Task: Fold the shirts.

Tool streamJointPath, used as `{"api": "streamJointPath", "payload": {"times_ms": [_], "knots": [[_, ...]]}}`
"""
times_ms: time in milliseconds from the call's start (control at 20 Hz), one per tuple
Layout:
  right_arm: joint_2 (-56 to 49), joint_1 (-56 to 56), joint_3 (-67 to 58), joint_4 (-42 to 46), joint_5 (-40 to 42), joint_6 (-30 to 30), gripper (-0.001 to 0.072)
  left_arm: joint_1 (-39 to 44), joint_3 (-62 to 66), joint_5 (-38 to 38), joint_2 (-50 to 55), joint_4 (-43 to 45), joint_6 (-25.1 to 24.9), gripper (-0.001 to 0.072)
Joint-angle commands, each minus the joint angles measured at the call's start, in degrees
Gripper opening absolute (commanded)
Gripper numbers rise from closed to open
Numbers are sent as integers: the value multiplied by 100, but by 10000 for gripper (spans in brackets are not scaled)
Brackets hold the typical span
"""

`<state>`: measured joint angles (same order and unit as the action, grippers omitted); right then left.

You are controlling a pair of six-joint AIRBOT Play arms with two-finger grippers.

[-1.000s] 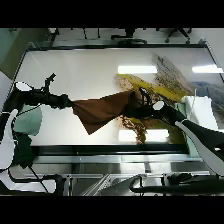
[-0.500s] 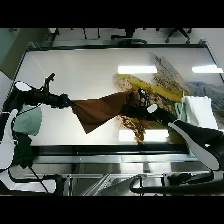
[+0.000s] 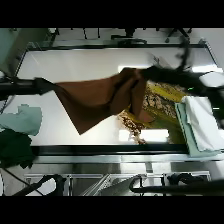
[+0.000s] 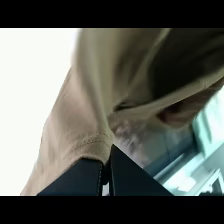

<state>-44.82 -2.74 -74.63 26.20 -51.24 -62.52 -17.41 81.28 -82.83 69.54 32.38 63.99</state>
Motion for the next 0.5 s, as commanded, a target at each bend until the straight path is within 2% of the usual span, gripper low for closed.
{"api": "streamJointPath", "payload": {"times_ms": [0, 150, 250, 450], "knots": [[1211, 868, -1075, -52, -586, 15, 27, -538, 837, -162, -1174, -1204, 94, 12], [1805, 1054, -1727, 63, -562, 61, 28, -944, 1648, -214, -1996, -1246, 258, 12], [1991, 1049, -2214, 463, -461, 122, 27, -1333, 2162, -203, -2417, -1134, 289, 12], [1836, 1051, -2555, 1427, -444, -81, 28, -1491, 2680, -232, -2605, 461, 901, 12]]}}
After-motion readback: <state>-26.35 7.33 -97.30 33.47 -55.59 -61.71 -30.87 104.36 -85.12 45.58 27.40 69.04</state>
